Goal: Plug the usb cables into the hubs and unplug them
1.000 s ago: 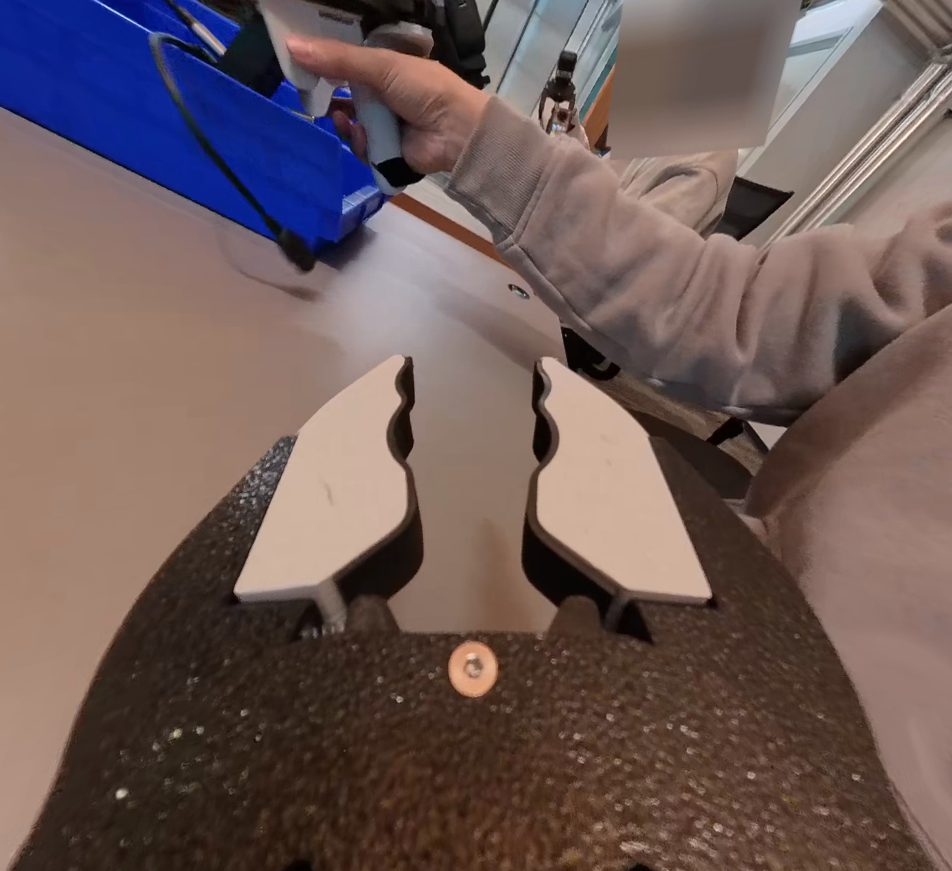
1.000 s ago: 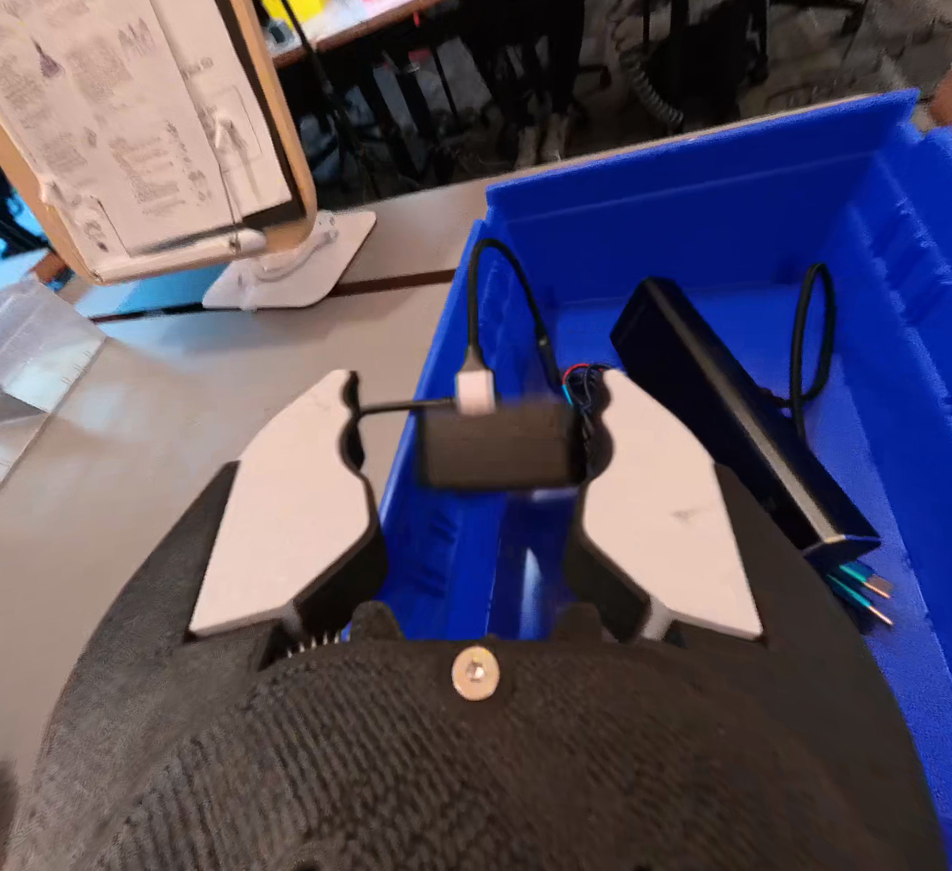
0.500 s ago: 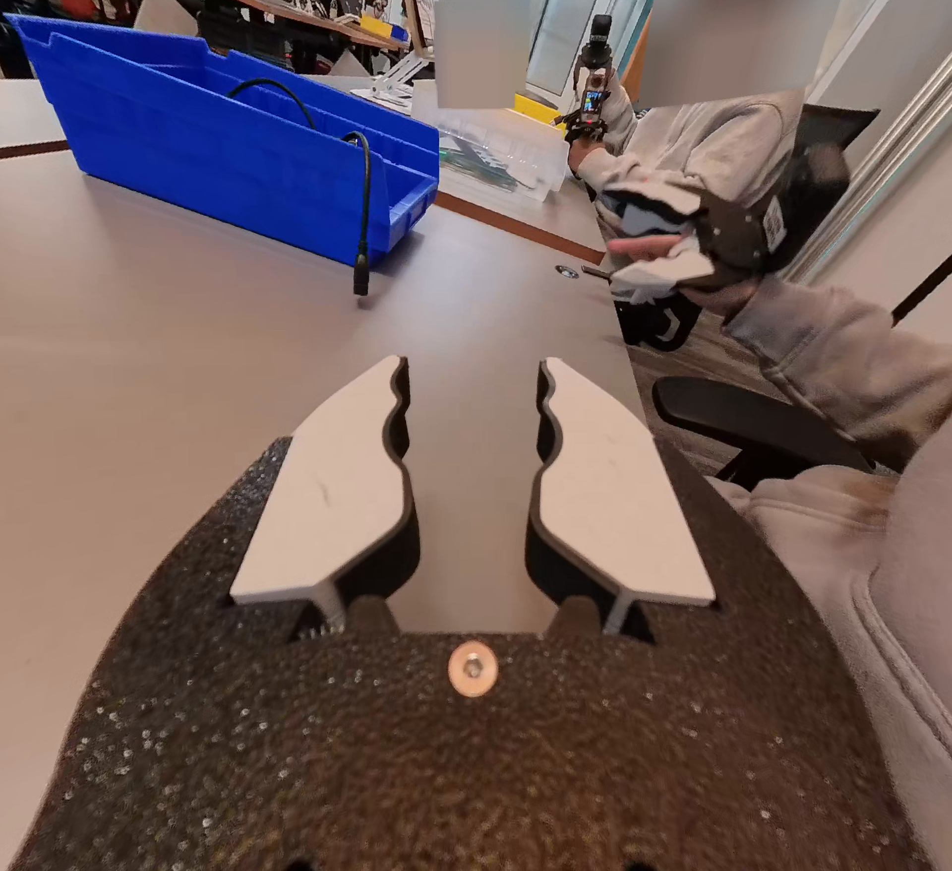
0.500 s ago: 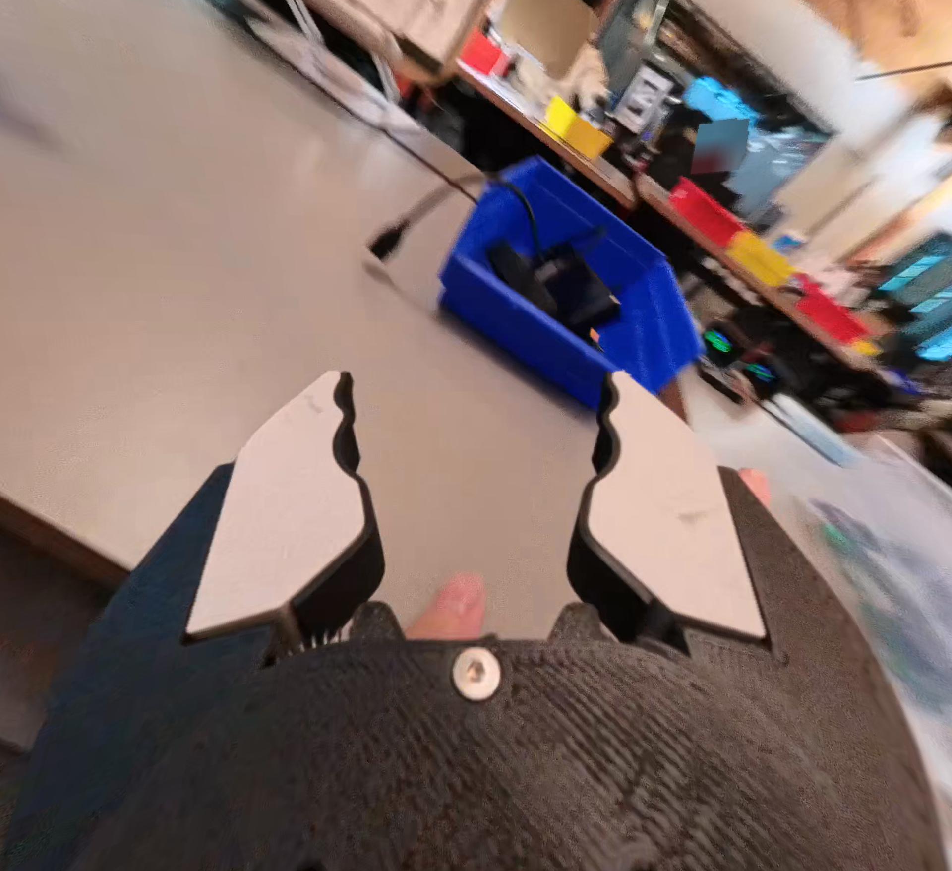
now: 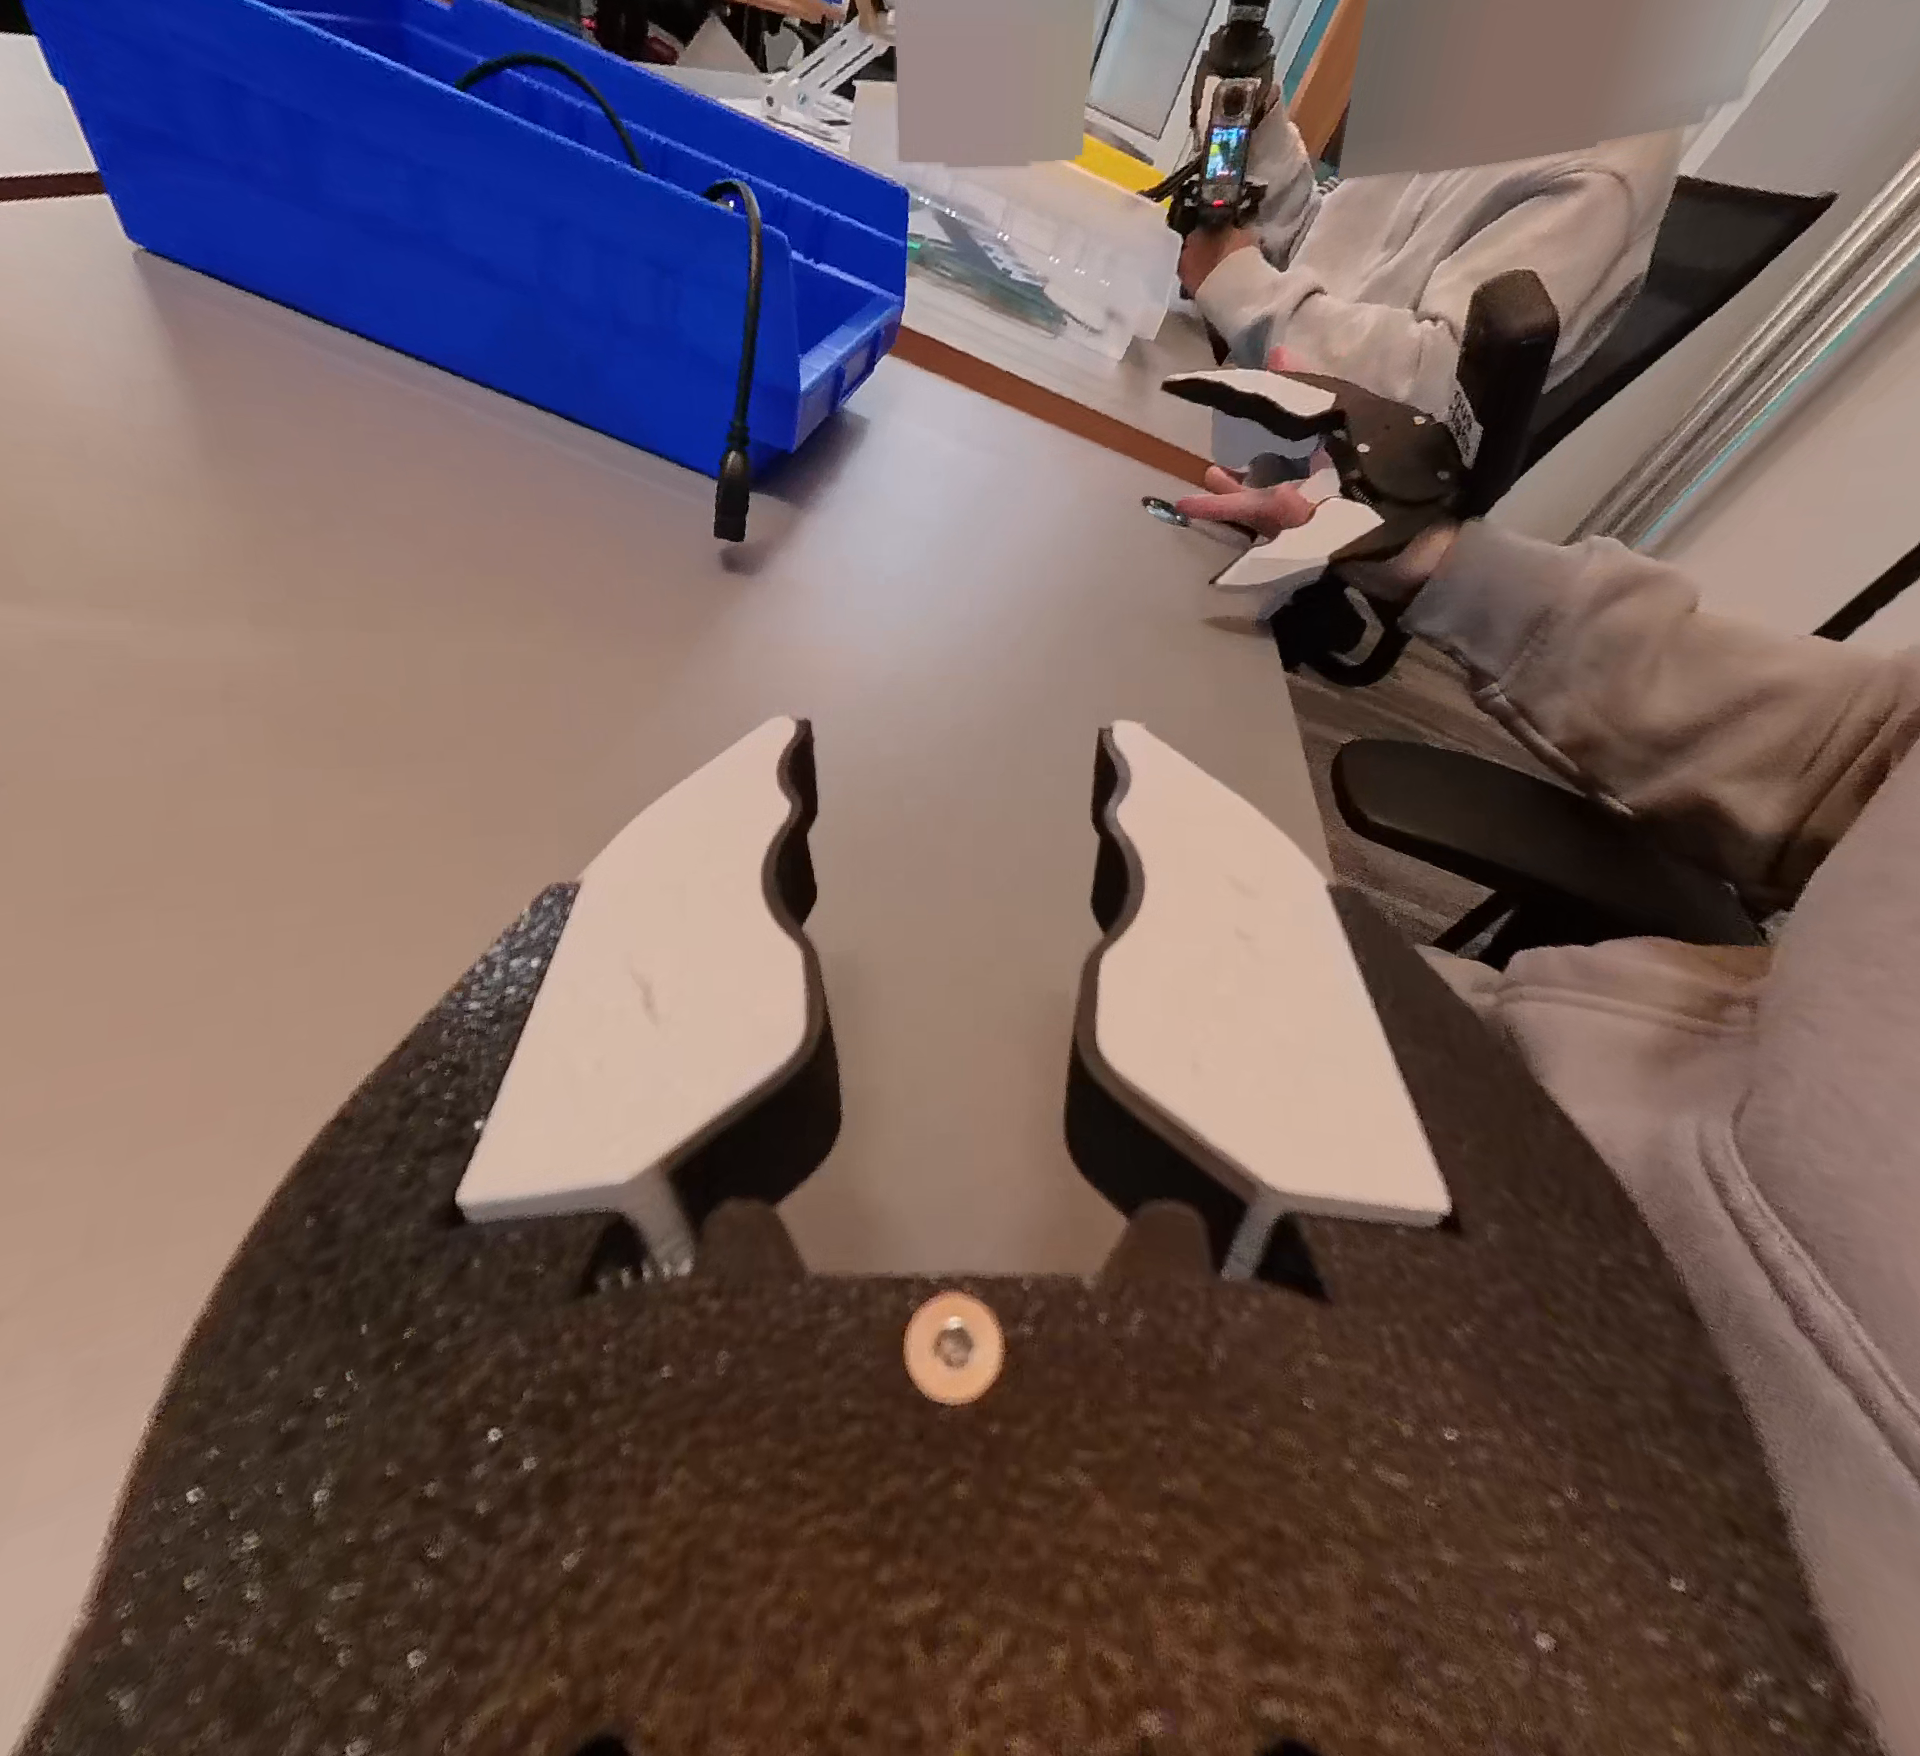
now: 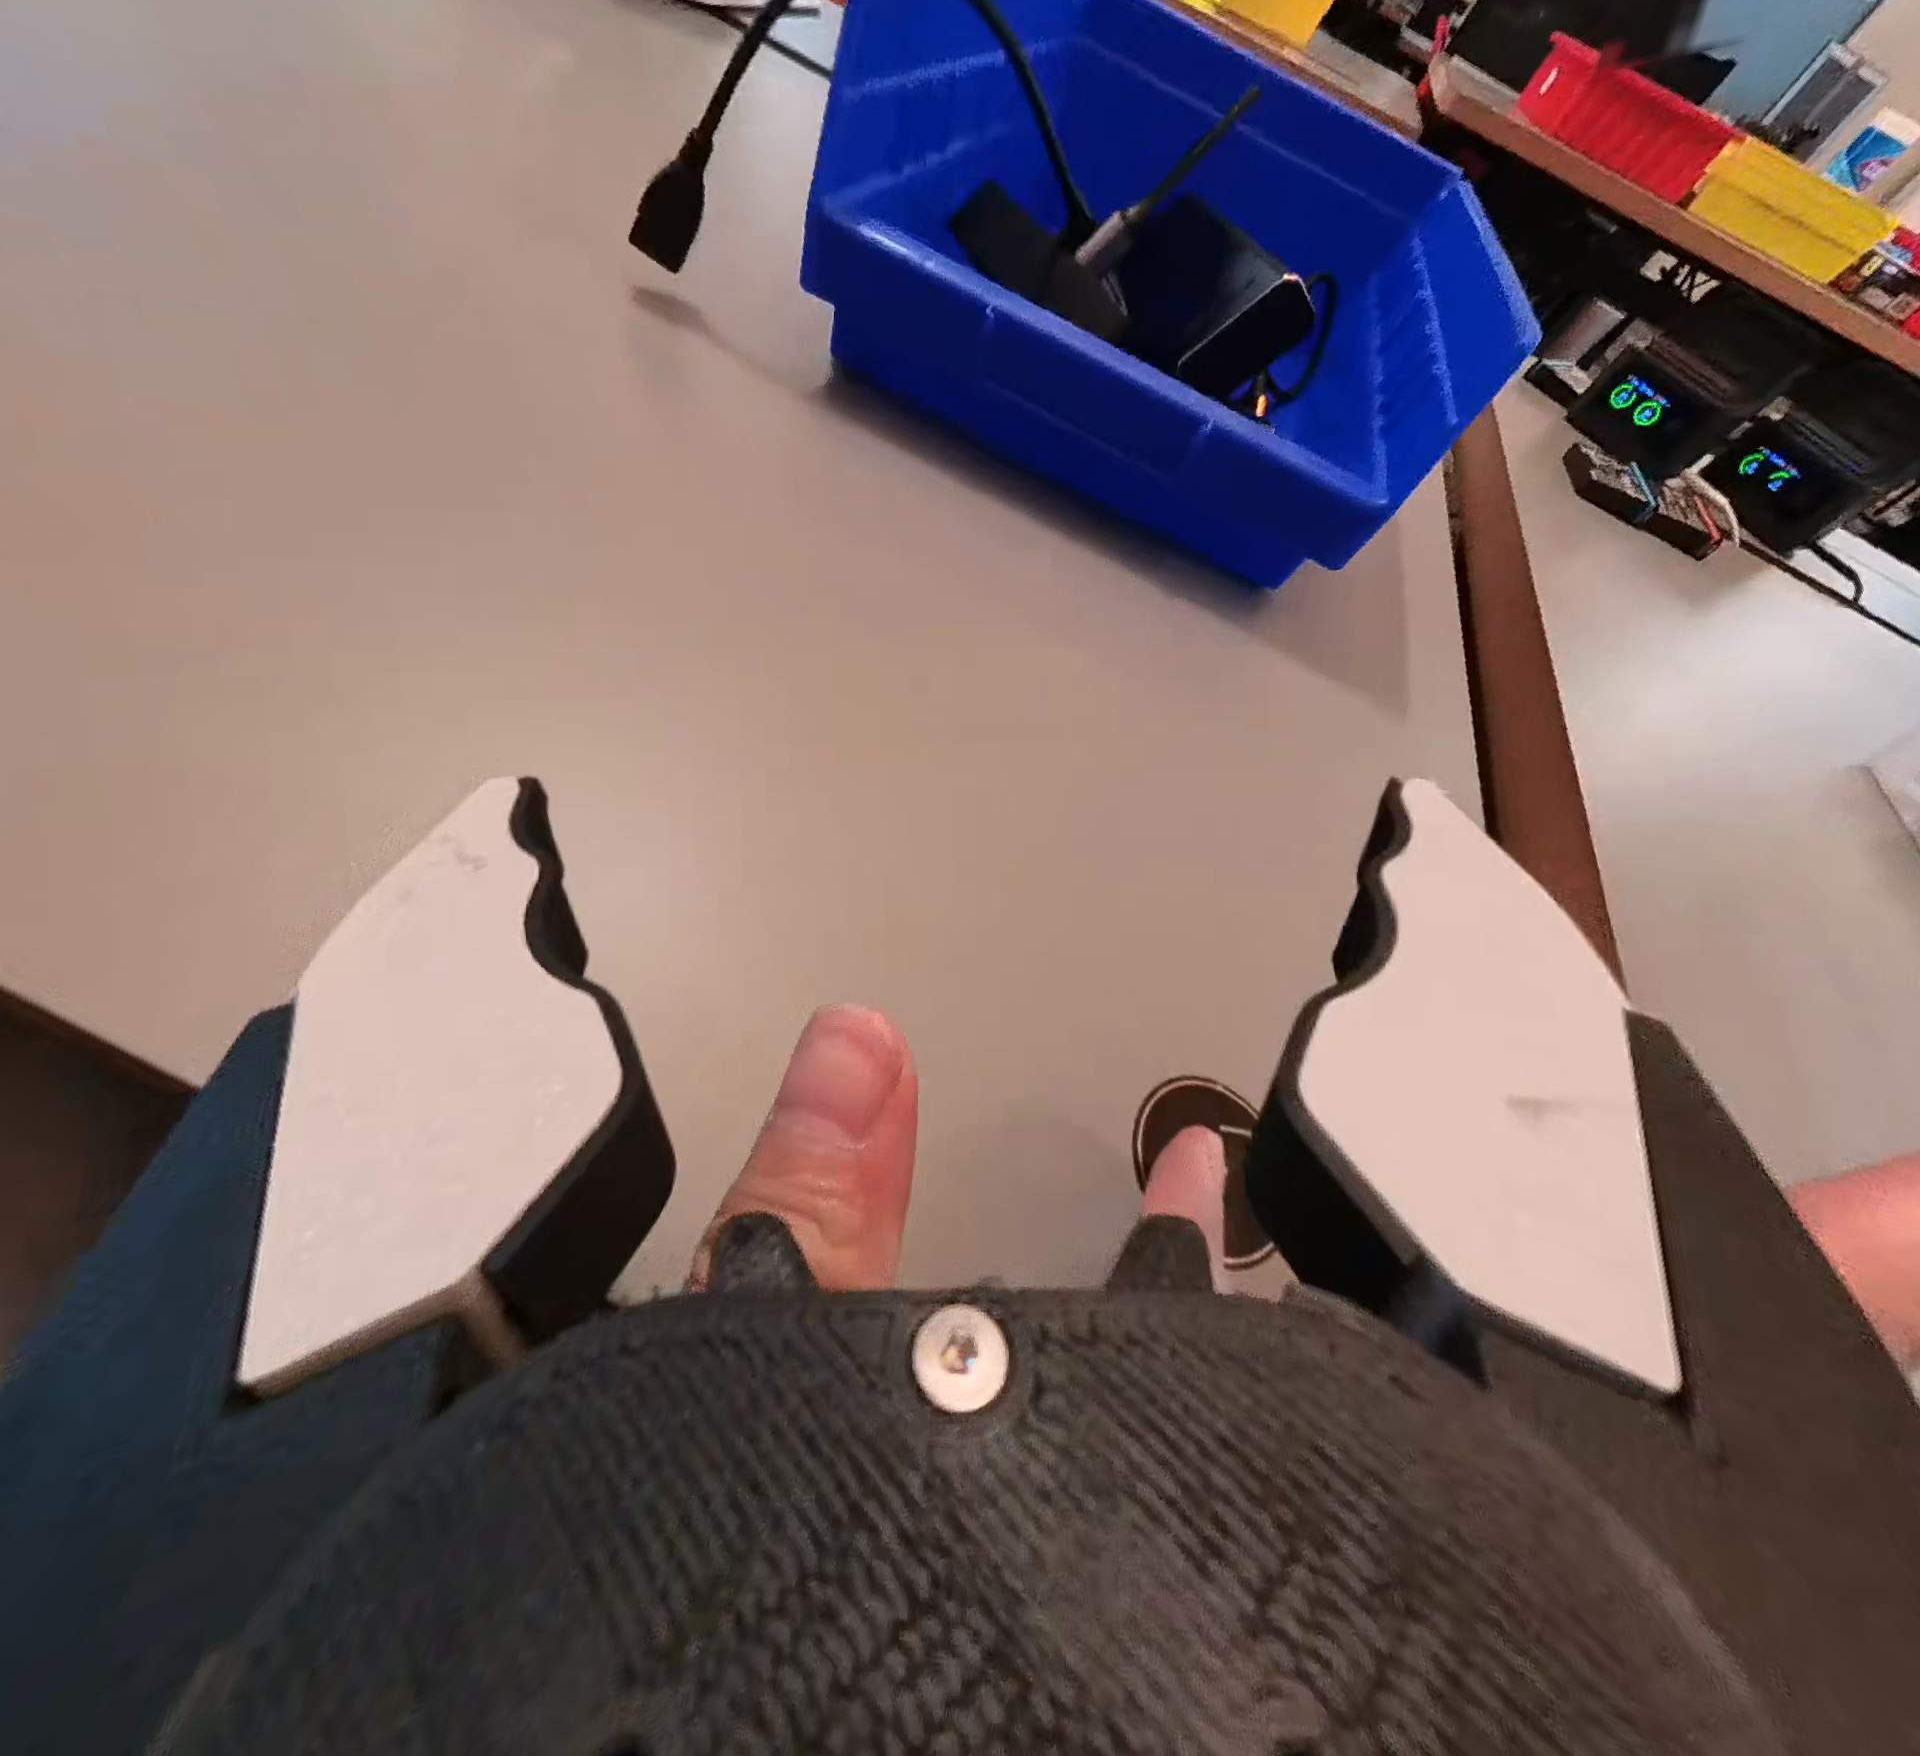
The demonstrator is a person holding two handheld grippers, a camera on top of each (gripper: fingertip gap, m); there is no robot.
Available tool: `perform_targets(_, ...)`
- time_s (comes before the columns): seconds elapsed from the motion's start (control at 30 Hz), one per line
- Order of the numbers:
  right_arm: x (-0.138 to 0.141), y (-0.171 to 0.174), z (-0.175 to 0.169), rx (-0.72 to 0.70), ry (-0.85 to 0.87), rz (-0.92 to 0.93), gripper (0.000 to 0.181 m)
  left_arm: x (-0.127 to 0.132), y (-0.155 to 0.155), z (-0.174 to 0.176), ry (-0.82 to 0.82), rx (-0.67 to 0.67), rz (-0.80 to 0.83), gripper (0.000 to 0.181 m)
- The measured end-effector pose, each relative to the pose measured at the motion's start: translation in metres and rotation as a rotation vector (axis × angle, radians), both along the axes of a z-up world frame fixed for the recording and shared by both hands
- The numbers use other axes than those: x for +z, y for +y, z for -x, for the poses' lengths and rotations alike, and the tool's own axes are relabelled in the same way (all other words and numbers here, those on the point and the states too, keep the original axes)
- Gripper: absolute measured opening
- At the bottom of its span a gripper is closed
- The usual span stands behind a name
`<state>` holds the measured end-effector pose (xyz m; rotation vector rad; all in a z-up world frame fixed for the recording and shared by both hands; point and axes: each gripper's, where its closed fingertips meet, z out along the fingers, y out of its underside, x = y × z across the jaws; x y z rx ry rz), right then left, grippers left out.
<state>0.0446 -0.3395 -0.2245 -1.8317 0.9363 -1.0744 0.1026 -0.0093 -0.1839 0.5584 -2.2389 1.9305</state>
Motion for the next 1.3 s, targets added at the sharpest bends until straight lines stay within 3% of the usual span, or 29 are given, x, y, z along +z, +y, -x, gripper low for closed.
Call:
perform_targets(0.23, -0.015, -0.010, -0.009, -0.100, 0.137, -0.073, 0.146, 0.003, -0.003, 0.000, 0.029, 0.038, 0.002, 0.051)
perform_targets(0.47, -0.047, 0.002, 0.000, -0.076, 0.462, -0.118, 0.146, 0.001, 0.000, 0.019, 0.051, 0.091, 0.005, 0.052)
perform_targets(0.63, -0.043, 0.001, 0.002, -0.065, 0.406, -0.177, 0.146, -0.008, 0.011, 0.043, 0.000, 0.123, -0.052, 0.056)
perform_targets(0.87, -0.048, 0.003, 0.006, -0.040, 0.502, -0.118, 0.146, 0.005, 0.038, 0.070, -0.006, 0.229, 0.029, 0.060)
perform_targets(1.03, -0.044, 0.001, 0.009, -0.011, 0.455, -0.106, 0.146, 0.019, 0.059, 0.091, -0.102, 0.346, 0.074, 0.065)
perform_targets(1.3, -0.033, -0.001, 0.011, 0.022, 0.390, -0.102, 0.146, -0.005, 0.083, 0.113, -0.178, 0.506, 0.054, 0.067)
